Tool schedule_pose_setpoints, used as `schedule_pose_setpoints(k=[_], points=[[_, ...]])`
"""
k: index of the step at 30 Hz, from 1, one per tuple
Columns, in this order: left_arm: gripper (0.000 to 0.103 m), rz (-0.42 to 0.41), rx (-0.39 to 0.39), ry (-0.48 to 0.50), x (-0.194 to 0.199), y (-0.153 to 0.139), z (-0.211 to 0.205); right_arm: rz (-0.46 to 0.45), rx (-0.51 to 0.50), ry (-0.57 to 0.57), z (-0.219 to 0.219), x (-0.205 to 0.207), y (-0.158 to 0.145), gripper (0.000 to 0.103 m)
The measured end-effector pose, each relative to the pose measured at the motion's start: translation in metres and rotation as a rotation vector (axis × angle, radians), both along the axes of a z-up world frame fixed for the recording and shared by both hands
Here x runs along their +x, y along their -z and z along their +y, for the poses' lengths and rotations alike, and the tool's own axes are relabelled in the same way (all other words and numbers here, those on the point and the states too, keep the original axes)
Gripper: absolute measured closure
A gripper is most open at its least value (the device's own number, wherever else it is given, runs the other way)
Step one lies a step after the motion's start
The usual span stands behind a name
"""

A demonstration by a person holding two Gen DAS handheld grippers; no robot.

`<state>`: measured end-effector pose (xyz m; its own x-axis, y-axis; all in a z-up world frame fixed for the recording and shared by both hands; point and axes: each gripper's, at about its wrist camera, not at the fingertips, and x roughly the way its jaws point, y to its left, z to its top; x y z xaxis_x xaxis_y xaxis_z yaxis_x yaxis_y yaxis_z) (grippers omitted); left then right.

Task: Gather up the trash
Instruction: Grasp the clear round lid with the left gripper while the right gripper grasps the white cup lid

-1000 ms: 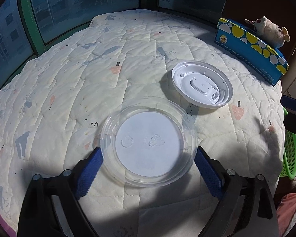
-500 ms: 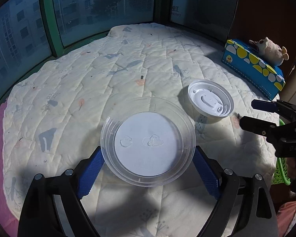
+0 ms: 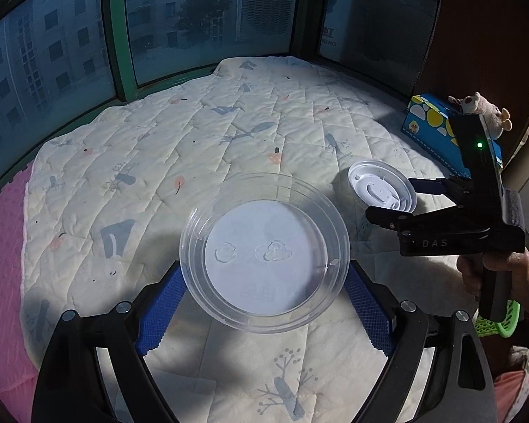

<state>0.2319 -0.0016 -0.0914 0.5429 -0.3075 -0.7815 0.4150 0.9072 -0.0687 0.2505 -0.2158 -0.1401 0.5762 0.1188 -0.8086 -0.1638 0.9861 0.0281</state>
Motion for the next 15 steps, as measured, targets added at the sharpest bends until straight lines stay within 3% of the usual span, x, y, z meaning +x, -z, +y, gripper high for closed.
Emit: schedule_pose_setpoints(k=[15], points=[[0.017, 0.011, -0.015, -0.005, -0.011, -0.001, -0.004, -0.029, 0.05, 0.041, -0.004, -0.017, -0.01, 0.012]])
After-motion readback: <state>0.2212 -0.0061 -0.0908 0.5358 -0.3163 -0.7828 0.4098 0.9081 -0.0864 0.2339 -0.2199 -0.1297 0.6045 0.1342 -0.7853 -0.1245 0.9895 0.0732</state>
